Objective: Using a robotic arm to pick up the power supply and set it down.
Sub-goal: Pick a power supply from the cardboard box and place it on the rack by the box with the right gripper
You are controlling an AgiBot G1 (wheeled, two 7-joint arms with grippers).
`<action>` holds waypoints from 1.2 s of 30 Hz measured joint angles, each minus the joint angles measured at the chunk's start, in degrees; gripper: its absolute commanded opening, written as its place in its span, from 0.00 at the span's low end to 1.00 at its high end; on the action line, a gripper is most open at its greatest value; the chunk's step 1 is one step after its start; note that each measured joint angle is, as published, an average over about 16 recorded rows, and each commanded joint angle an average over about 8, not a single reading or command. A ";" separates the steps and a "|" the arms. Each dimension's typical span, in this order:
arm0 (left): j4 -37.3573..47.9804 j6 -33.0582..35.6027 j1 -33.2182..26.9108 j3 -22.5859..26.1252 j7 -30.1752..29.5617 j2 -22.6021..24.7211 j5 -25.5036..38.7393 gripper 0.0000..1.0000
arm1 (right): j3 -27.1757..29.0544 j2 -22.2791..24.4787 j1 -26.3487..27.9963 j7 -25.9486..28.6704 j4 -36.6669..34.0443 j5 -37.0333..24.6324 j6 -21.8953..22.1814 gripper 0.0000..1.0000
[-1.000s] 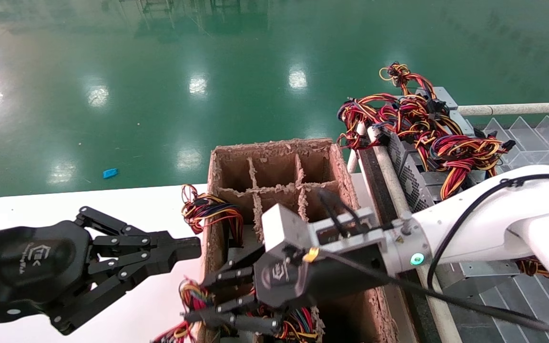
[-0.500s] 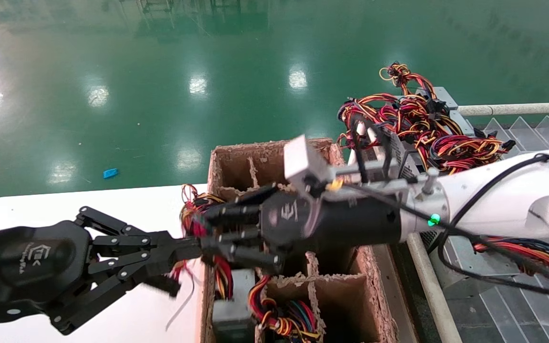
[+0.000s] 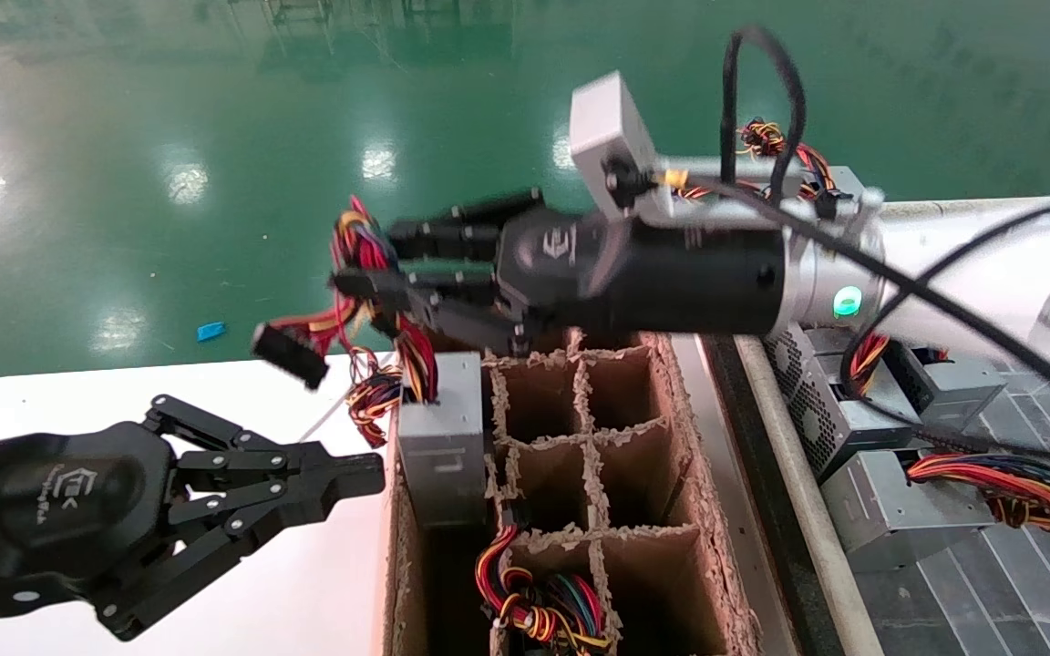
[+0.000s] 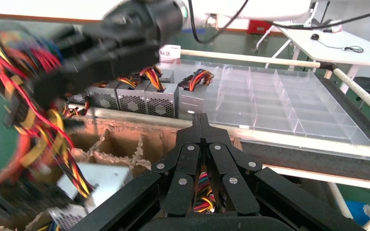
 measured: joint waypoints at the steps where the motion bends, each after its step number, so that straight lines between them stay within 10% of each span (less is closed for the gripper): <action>1: 0.00 0.00 0.00 0.00 0.00 0.00 0.00 0.00 | -0.16 -0.06 0.89 -0.52 -0.21 -0.43 0.00 0.00; 36: 0.00 0.00 0.00 0.00 0.00 0.00 0.00 0.00 | -8.80 0.62 31.97 -19.12 0.17 -21.80 4.46 0.00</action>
